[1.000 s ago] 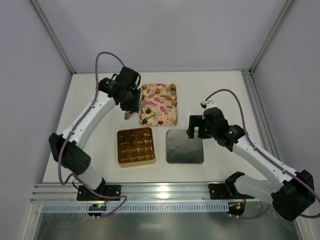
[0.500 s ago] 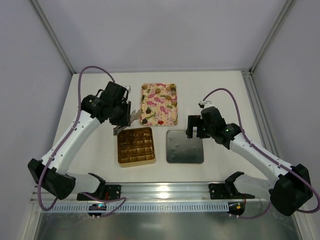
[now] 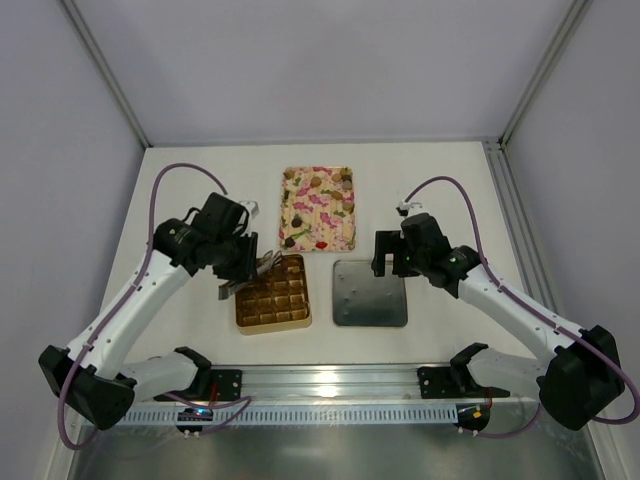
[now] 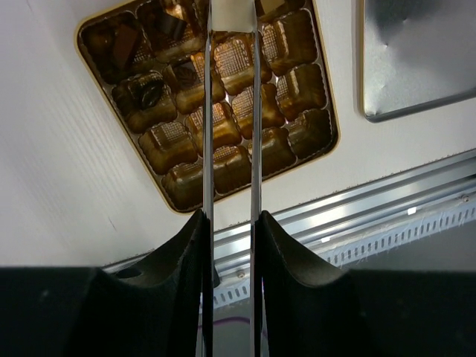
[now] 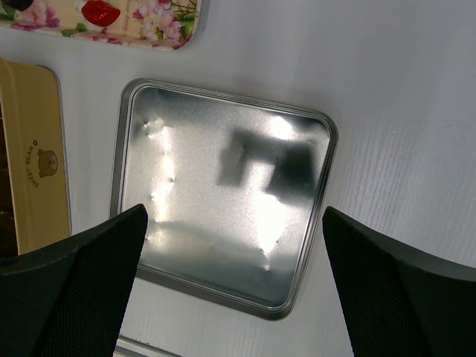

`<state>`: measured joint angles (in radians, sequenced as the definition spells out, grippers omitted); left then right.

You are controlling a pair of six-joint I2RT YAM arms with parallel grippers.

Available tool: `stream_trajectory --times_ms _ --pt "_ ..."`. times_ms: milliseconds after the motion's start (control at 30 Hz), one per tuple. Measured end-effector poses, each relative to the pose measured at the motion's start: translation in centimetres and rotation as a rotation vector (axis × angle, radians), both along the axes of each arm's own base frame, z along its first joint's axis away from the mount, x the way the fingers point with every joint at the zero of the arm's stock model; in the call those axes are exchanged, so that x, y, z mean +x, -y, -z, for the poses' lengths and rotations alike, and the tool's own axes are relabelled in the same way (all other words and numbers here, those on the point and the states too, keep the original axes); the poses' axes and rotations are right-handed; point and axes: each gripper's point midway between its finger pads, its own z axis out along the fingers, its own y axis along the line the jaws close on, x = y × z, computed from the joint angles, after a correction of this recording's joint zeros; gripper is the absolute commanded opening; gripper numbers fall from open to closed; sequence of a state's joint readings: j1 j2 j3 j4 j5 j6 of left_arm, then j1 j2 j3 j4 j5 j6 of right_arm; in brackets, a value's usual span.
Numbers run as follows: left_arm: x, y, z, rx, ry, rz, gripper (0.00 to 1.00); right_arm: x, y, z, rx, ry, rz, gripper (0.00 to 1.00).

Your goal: Pack the chocolate

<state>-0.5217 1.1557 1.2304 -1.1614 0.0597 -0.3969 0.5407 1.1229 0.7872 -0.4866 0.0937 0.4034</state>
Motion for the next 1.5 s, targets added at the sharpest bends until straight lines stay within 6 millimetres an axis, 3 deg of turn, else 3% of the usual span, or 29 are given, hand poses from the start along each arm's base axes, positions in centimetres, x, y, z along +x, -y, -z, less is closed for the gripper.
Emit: stream_trajectory --times_ms 700,1233,1367,1500 --pt "-2.5 0.6 1.9 0.008 -0.061 0.058 0.33 0.0 -0.1 0.0 0.01 -0.005 0.013 1.0" --pt "-3.3 0.5 2.2 0.025 -0.084 0.075 0.45 -0.3 0.1 0.7 0.004 -0.016 0.013 1.0" --pt "-3.3 0.5 1.6 0.025 -0.085 0.076 0.45 -0.3 0.1 0.7 0.004 -0.016 0.012 1.0" --pt "-2.5 1.1 -0.5 0.0 -0.046 0.077 0.46 -0.3 0.1 0.7 0.003 -0.016 0.012 1.0"
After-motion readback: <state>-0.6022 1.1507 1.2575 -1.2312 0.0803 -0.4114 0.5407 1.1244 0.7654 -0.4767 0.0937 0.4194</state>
